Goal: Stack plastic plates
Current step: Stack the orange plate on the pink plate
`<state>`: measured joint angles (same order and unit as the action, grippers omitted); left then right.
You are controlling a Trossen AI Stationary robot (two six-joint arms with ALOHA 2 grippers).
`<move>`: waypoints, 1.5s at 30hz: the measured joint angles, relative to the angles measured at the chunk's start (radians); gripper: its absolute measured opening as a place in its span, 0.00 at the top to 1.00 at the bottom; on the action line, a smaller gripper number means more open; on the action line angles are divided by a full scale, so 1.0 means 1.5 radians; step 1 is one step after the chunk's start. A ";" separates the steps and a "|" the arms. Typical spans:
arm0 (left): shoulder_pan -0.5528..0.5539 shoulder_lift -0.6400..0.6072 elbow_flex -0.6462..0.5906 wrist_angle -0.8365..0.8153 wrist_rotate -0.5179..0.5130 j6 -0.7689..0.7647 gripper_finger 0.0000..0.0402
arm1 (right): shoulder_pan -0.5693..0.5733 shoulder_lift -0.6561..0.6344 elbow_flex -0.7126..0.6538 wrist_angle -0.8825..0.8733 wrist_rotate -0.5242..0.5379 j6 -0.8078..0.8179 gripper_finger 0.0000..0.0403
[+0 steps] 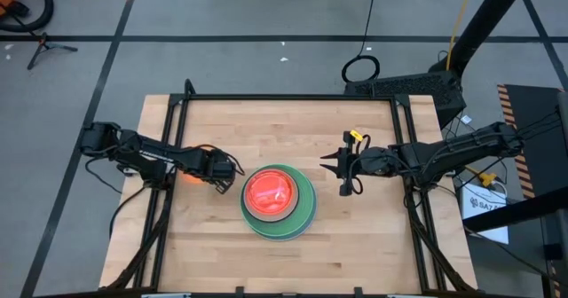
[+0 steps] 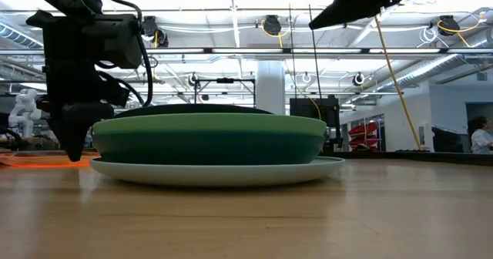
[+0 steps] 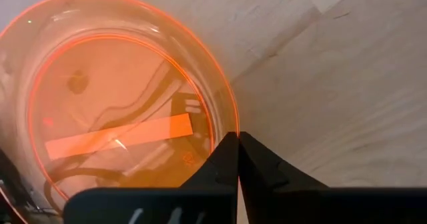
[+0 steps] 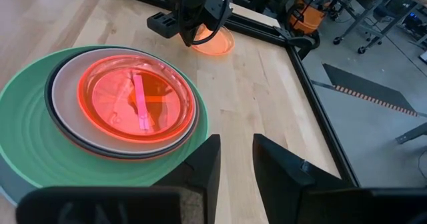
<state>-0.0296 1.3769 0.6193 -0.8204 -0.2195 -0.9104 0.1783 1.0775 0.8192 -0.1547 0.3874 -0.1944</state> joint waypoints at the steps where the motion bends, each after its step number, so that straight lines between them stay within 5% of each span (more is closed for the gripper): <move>1: 0.000 0.000 0.000 0.000 0.000 0.000 0.99 | 0.000 0.000 0.000 0.000 0.000 0.000 0.80; 6: -0.017 0.000 0.037 -0.061 0.000 0.003 0.99 | 0.000 0.000 0.000 0.000 0.000 0.000 0.80; 13: -0.081 0.000 0.190 -0.203 -0.058 0.043 0.99 | 0.000 0.000 0.000 -0.002 0.000 0.000 0.80; 23: -0.235 -0.001 0.389 -0.111 -0.132 0.281 0.99 | 0.000 0.000 0.000 -0.002 0.001 0.012 0.80; 31: -0.308 0.019 0.402 0.084 -0.142 0.411 0.99 | 0.000 0.000 0.000 -0.002 0.002 0.035 0.80; 45: -0.325 0.141 0.401 0.117 -0.147 0.395 0.99 | 0.000 0.000 0.000 -0.001 0.003 0.037 0.80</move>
<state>-0.5175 1.5891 1.2209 -0.6449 -0.4400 -0.3177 0.1783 1.0771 0.8192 -0.1566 0.3912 -0.1383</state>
